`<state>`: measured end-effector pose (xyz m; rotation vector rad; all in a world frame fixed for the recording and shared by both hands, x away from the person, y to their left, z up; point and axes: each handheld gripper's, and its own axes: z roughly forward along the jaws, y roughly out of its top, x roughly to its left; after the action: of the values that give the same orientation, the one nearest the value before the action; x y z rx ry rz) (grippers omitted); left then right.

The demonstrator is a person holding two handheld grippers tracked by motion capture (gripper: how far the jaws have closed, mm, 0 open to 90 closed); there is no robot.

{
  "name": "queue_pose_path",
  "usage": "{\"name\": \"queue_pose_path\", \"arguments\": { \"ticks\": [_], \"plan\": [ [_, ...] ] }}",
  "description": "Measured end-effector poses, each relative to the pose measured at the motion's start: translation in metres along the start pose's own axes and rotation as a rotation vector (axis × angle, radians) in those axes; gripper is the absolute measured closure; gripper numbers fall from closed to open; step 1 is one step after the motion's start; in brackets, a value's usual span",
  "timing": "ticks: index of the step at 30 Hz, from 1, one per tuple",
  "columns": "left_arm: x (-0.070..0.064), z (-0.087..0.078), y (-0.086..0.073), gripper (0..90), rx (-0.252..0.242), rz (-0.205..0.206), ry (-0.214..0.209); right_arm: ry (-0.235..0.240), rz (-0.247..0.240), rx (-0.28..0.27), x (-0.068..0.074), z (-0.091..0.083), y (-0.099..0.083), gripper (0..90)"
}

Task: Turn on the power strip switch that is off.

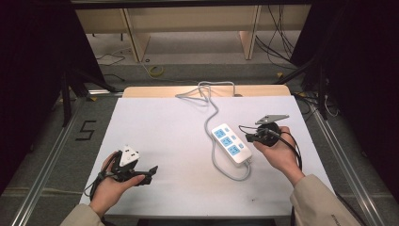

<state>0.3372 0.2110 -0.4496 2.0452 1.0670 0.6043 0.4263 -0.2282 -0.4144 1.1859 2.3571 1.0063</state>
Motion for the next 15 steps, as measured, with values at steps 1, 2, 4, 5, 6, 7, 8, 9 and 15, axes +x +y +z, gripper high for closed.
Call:
{"name": "queue_pose_path", "arguments": {
  "ticks": [1,2,4,5,6,7,8,9,15],
  "plan": [
    [0.0000,0.0001,0.0000,11.4,-0.001,-0.001,0.000,0.000,0.003,0.001,0.0000,0.0005,0.0004,90.0],
    [0.0000,0.0000,0.0000,11.5,0.000,-0.001,0.000,0.002,0.001,0.004,-0.0002,0.0010,0.0007,90.0],
    [0.0001,0.0000,0.0000,11.5,0.000,-0.002,0.000,0.002,0.002,0.007,-0.0002,0.0021,0.0015,90.0],
    [0.0000,0.0001,0.0000,11.5,-0.001,-0.002,0.000,0.002,0.003,0.010,-0.0002,0.0026,0.0018,90.0],
    [0.0001,0.0001,-0.0001,11.5,-0.001,-0.001,0.000,0.001,0.004,0.012,-0.0001,0.0033,0.0020,90.0],
    [0.0001,0.0001,-0.0002,11.5,-0.002,-0.002,-0.001,0.002,0.005,0.018,0.0002,0.0039,0.0022,90.0],
    [0.0002,0.0000,-0.0001,11.5,-0.002,-0.003,-0.001,0.003,0.005,0.020,0.0004,0.0045,0.0023,90.0],
    [0.0002,0.0001,-0.0001,11.5,-0.002,-0.003,-0.001,0.003,0.004,0.022,0.0004,0.0050,0.0025,90.0],
    [0.0001,0.0000,-0.0001,11.5,0.000,-0.002,-0.001,0.005,0.006,0.033,0.0007,0.0072,0.0039,90.0]
  ]
}}
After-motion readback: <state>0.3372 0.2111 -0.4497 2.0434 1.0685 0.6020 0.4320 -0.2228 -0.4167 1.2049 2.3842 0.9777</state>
